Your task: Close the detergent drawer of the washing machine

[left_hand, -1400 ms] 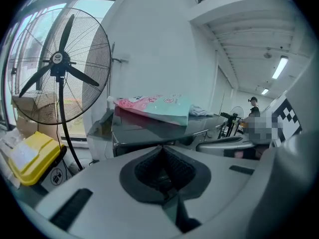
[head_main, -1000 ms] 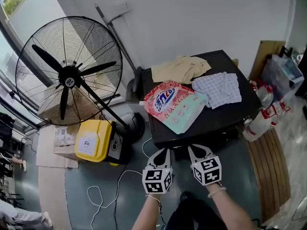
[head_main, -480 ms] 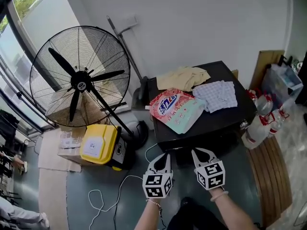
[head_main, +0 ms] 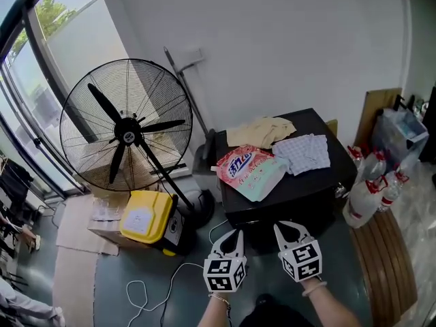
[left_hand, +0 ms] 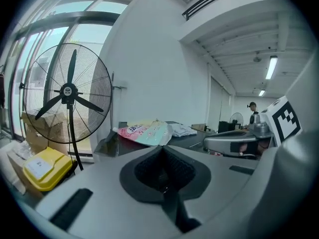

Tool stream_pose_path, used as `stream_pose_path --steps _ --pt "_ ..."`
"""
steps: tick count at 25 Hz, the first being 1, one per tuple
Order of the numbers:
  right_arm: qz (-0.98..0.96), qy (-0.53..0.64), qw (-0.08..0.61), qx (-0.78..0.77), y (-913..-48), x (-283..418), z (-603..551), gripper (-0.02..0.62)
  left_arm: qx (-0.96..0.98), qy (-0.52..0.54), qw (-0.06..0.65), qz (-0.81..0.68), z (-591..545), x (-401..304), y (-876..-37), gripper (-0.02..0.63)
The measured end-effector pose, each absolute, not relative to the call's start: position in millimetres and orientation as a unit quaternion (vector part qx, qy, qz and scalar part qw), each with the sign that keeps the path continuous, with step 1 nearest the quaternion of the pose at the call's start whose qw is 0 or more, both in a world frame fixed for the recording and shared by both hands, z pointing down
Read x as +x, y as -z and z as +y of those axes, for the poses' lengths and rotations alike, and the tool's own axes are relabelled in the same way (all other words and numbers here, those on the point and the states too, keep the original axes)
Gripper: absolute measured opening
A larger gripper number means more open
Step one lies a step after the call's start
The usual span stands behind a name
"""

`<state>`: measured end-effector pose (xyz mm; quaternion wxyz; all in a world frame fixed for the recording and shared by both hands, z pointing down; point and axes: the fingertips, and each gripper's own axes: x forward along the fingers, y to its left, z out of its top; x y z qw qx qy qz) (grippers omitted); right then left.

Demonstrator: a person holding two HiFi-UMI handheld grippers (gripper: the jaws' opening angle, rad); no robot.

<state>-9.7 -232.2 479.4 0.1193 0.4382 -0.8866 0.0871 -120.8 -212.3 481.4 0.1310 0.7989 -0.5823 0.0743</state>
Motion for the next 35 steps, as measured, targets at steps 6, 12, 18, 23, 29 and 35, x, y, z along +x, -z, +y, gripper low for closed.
stream_pose_path --steps 6,12,18,23,29,35 --pt "-0.894 -0.06 0.107 0.431 -450 1 -217 0.026 0.796 -0.059 0.122 -0.59 -198 -112 -458 0.015" --pt "-0.903 -0.043 0.093 0.418 -425 16 -198 0.026 0.798 -0.053 0.107 -0.591 -180 -96 -432 0.015" --pt "-0.908 -0.032 0.083 0.408 -406 33 -178 0.026 0.798 -0.052 0.091 -0.593 -162 -80 -406 0.015" --pt "-0.912 -0.021 0.076 0.403 -393 42 -167 0.026 0.798 -0.052 0.08 -0.595 -151 -67 -391 0.015" --pt "-0.911 -0.007 0.068 0.406 -375 49 -163 0.026 0.8 -0.054 0.074 -0.592 -143 -60 -382 0.015" --pt "-0.909 0.004 0.063 0.411 -363 49 -158 0.026 0.802 -0.049 0.068 -0.592 -137 -63 -373 0.015"
